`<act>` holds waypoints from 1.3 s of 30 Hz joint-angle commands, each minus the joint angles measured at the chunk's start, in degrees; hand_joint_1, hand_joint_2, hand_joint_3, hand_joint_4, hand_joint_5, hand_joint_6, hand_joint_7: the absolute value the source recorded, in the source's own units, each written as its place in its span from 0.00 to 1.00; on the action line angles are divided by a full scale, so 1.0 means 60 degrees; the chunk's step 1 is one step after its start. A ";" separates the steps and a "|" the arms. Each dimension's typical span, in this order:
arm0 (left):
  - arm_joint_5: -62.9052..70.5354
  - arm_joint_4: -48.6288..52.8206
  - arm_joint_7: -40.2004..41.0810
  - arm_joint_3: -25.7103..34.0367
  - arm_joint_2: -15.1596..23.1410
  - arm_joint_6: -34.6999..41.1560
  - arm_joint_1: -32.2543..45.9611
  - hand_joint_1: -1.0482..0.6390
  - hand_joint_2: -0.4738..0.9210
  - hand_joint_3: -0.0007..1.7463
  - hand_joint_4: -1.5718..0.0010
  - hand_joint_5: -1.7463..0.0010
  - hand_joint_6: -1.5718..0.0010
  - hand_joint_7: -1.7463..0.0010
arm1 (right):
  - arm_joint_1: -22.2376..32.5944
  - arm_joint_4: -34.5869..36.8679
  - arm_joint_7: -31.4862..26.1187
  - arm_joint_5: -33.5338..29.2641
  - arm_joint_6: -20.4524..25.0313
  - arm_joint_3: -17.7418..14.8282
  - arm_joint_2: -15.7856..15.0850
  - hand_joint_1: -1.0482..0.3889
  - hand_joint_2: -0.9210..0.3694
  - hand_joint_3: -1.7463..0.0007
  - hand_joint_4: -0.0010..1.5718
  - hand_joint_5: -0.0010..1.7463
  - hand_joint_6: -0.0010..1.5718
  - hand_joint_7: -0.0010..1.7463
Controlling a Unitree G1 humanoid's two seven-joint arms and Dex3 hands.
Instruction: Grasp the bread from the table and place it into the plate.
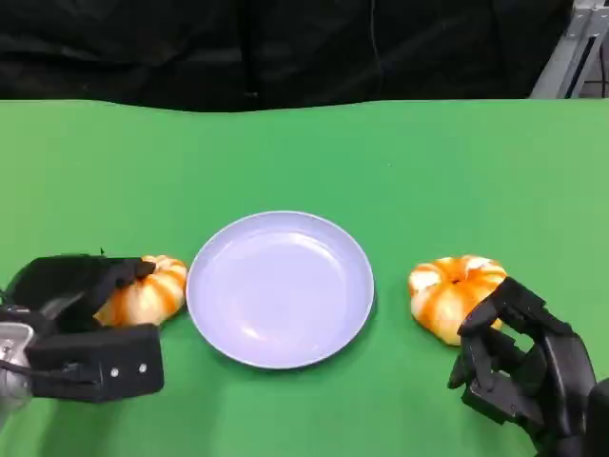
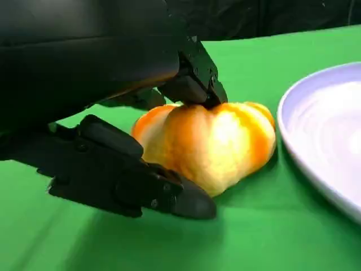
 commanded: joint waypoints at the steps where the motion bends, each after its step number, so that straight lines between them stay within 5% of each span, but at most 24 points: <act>1: -0.0470 0.0315 0.0052 0.0171 -0.0157 -0.0312 0.0042 0.60 1.00 0.15 0.28 0.89 0.33 0.93 | -0.0028 -0.0067 -0.0018 0.0034 -0.0081 -0.0081 -0.0097 0.63 0.23 0.38 0.53 1.00 0.41 0.90; 2: -0.0534 0.0344 0.0050 0.0180 -0.0175 -0.0332 0.0046 0.61 1.00 0.17 0.30 0.73 0.29 0.89 | -0.0025 -0.0081 -0.0033 0.0030 -0.0066 -0.0080 -0.0088 0.63 0.23 0.38 0.53 1.00 0.41 0.90; 3: -0.0571 0.0375 0.0131 0.0191 -0.0198 -0.0376 0.0063 0.62 1.00 0.18 0.44 0.39 0.30 0.77 | -0.0020 -0.0093 -0.0043 0.0038 -0.0032 -0.0084 -0.0082 0.63 0.23 0.38 0.53 1.00 0.41 0.90; 4: -0.0638 0.0416 0.0189 0.0220 -0.0223 -0.0413 0.0083 0.63 1.00 0.19 0.51 0.20 0.41 0.50 | -0.0016 -0.0105 -0.0054 0.0022 -0.0013 -0.0080 -0.0087 0.63 0.24 0.38 0.53 1.00 0.41 0.90; 6: -0.0698 0.0474 0.0305 0.0225 -0.0247 -0.0437 0.0097 0.63 1.00 0.19 0.57 0.04 0.61 0.14 | -0.0006 -0.0136 -0.0084 -0.0030 0.0025 -0.0069 -0.0105 0.62 0.24 0.37 0.53 1.00 0.41 0.91; 10: -0.0648 0.0515 0.0599 0.0183 -0.0264 -0.0332 0.0080 0.63 1.00 0.19 0.61 0.00 0.71 0.02 | -0.0046 -0.0015 -0.0072 -0.0043 -0.0111 -0.0089 -0.0111 0.62 0.24 0.37 0.53 1.00 0.41 0.91; 15: -0.0766 0.0397 0.0582 0.0273 -0.0227 -0.0332 0.0053 0.63 1.00 0.18 0.62 0.00 0.73 0.00 | -0.0010 -0.0054 0.0007 0.0073 -0.0050 -0.0116 -0.0108 0.62 0.24 0.37 0.53 1.00 0.41 0.91; 39: -0.1289 -0.3619 -0.0764 0.1109 0.0207 -0.0237 0.0590 0.62 0.99 0.20 0.62 0.00 0.59 0.12 | -0.0040 -0.0022 -0.0035 -0.0004 -0.0049 -0.0125 -0.0129 0.62 0.24 0.37 0.54 1.00 0.41 0.91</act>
